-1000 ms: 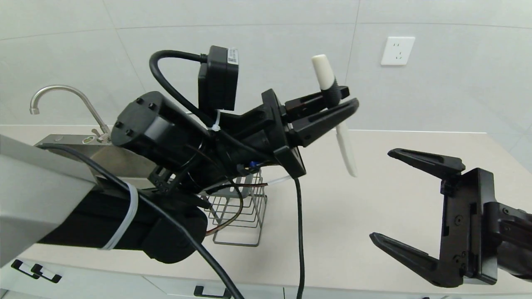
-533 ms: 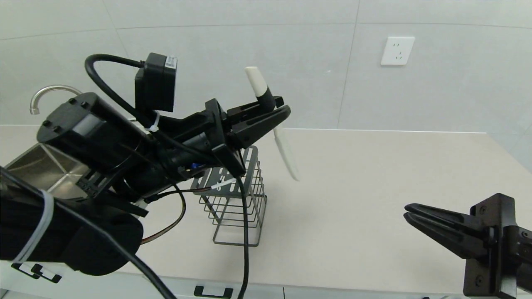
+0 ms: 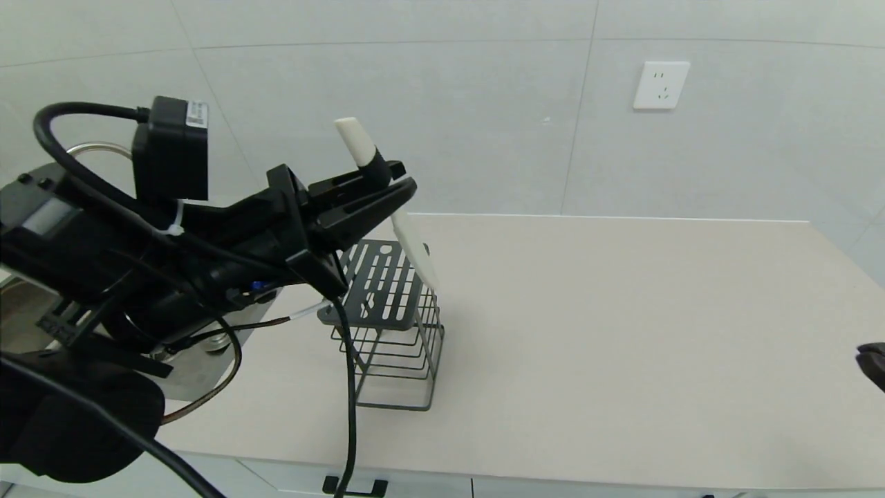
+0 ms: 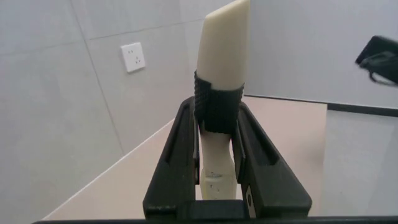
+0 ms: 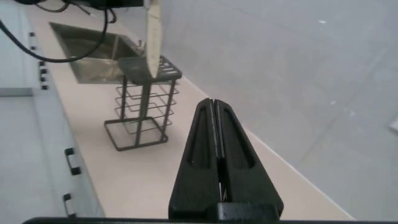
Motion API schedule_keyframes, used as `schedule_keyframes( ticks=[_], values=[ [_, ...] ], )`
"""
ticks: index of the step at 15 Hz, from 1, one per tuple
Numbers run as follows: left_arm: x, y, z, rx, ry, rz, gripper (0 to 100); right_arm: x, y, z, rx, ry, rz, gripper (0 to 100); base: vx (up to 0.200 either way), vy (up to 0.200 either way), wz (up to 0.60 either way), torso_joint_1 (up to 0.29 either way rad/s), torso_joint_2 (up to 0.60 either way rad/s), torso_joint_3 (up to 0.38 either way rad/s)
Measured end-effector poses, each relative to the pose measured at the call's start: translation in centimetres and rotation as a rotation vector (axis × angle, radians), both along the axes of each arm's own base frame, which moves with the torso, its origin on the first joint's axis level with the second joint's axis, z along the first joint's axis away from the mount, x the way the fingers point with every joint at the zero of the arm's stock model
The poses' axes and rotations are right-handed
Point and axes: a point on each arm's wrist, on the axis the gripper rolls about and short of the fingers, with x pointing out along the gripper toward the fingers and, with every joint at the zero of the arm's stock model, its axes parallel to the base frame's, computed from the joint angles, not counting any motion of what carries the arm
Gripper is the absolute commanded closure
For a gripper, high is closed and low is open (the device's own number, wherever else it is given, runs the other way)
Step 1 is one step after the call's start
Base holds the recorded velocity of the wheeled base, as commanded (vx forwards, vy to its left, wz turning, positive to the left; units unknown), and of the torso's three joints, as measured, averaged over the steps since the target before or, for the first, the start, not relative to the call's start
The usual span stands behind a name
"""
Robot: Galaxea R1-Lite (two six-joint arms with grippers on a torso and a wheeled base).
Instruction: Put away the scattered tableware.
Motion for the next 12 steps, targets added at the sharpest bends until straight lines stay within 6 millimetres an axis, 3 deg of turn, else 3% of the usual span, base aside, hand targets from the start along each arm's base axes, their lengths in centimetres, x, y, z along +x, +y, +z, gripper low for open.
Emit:
schedule_keyframes(
  ticks=[2,6,9,10,12],
  values=[
    [-0.6,0.9,1.0,-0.001,-0.003,0.021,100,-2.4,-0.9,-1.0,-0.011,0.048,-0.034,100,0.0,0.0,0.0,0.0,0.0,0.0],
    [-1.6,2.9,3.5,0.024,-0.007,0.1,100,-7.6,-2.3,-5.1,-0.019,0.153,-0.136,100,0.0,0.0,0.0,0.0,0.0,0.0],
    [-1.9,3.5,4.1,0.067,-0.091,0.103,100,-8.8,-2.9,-10.1,0.122,0.565,-0.472,100,0.0,0.0,0.0,0.0,0.0,0.0],
    [-1.9,3.5,4.2,0.083,-0.104,0.067,100,-9.2,-2.9,-10.5,0.185,0.6,-0.529,100,0.0,0.0,0.0,0.0,0.0,0.0],
    [-1.7,3.3,4.4,0.11,-0.133,0.004,100,-9.5,-2.9,-10.0,0.26,0.512,-0.556,100,0.0,0.0,0.0,0.0,0.0,0.0]
  ],
)
